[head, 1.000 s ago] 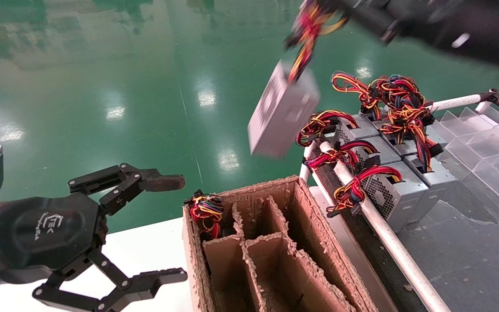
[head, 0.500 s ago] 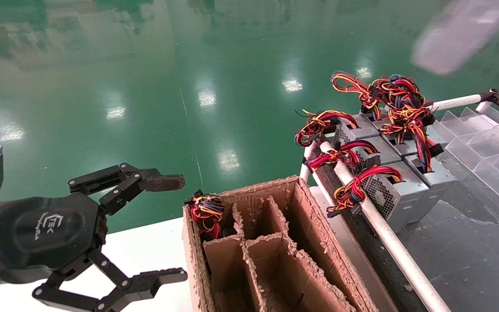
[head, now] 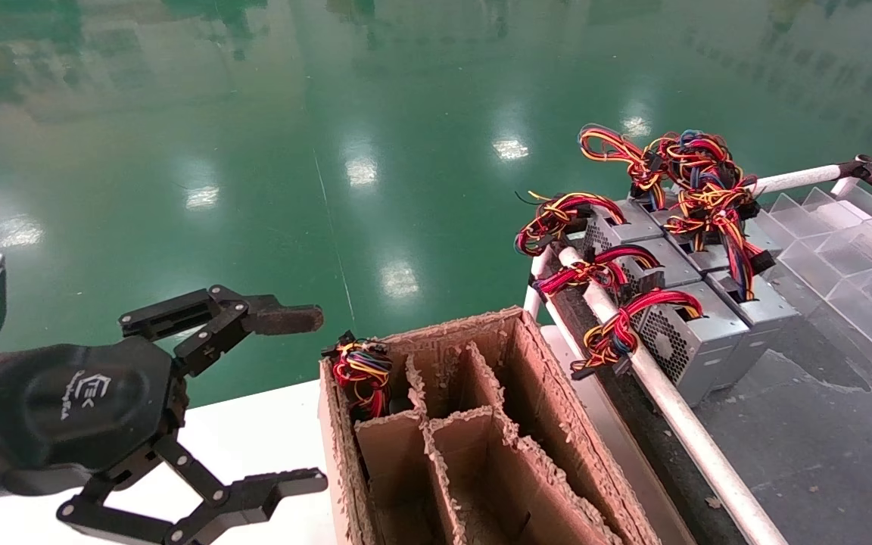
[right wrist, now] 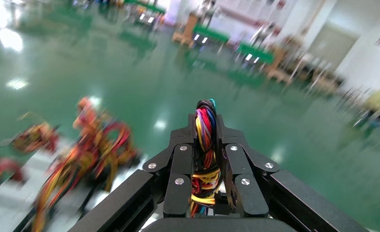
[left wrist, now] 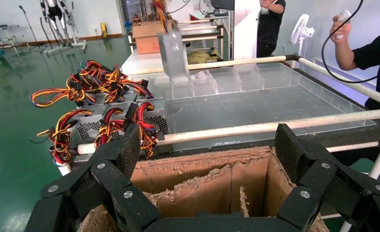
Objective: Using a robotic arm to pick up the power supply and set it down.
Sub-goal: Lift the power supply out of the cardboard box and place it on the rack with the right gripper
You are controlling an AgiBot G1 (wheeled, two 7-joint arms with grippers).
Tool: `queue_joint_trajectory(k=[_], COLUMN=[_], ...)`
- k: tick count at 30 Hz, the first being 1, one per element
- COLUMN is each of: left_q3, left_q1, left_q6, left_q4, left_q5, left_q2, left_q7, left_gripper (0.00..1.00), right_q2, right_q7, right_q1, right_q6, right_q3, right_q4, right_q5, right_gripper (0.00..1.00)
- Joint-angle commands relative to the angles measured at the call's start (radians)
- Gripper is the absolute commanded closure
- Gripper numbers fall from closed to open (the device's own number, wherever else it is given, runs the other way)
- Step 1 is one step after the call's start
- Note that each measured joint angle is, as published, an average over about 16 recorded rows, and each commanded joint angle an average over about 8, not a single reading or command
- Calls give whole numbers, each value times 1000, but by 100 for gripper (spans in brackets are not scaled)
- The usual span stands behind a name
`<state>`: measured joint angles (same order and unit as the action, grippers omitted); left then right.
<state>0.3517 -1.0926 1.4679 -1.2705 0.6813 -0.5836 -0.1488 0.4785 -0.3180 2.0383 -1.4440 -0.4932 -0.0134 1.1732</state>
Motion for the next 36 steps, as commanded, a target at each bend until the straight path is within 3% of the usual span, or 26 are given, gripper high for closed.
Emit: queue_joint_trajectory(k=[1,7,13,25,36], left_q3=[0,0,0,0,1], left_q1=[0,0,0,0,0], left_q6=[0,0,0,0,0], left_q4=[0,0,0,0,0], left_q5=[0,0,0,0,0], left_q2=[0,0,0,0,0], left_q7=[0,0,0,0,0], left_gripper=[0,0,0,0,0], right_q2=[-20,-23,-7,57,152], right_q7=[11,72,80,61,41], right_q1=[-17,-30,-36,-82,-122], right_q6=[-26,-106,-123,-90,17], right_q3=[-10,-46,-68,-74,-66], right_q4=[-14,2,36,22,9], right_q5=[15,68,100,105,94], right_gripper=[100,100,100,100,100])
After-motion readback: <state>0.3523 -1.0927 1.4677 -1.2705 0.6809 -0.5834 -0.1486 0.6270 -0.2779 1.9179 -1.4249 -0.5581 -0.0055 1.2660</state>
